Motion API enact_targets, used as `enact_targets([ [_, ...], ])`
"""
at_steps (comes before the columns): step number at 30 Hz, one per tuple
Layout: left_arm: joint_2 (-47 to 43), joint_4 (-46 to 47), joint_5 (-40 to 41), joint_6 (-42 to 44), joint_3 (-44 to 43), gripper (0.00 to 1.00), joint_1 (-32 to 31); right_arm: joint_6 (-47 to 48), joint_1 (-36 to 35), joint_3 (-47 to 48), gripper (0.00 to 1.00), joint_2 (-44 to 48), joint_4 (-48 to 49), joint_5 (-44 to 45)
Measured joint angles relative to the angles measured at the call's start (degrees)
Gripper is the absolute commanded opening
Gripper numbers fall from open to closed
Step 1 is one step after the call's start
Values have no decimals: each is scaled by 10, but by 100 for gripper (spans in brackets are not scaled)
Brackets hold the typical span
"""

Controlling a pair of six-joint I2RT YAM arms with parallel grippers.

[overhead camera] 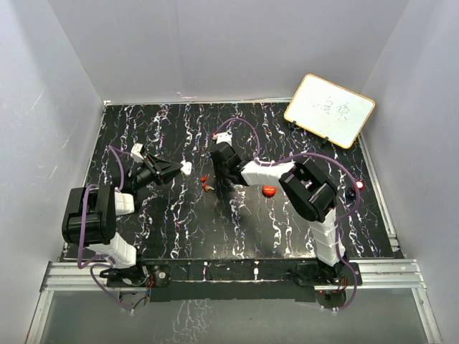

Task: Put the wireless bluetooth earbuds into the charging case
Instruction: Place the earbud at the center of the board.

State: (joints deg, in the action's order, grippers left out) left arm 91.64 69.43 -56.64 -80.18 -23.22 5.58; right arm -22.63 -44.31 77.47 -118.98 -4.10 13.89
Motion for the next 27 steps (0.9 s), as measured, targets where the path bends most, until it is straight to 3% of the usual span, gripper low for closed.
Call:
enact_targets([
  [13, 6, -2, 6, -15, 0, 0, 0, 74, -4, -71, 13, 93, 66, 35],
  [27, -19, -126, 85, 21, -27, 0, -42, 149, -54, -37, 13, 148, 67, 129],
])
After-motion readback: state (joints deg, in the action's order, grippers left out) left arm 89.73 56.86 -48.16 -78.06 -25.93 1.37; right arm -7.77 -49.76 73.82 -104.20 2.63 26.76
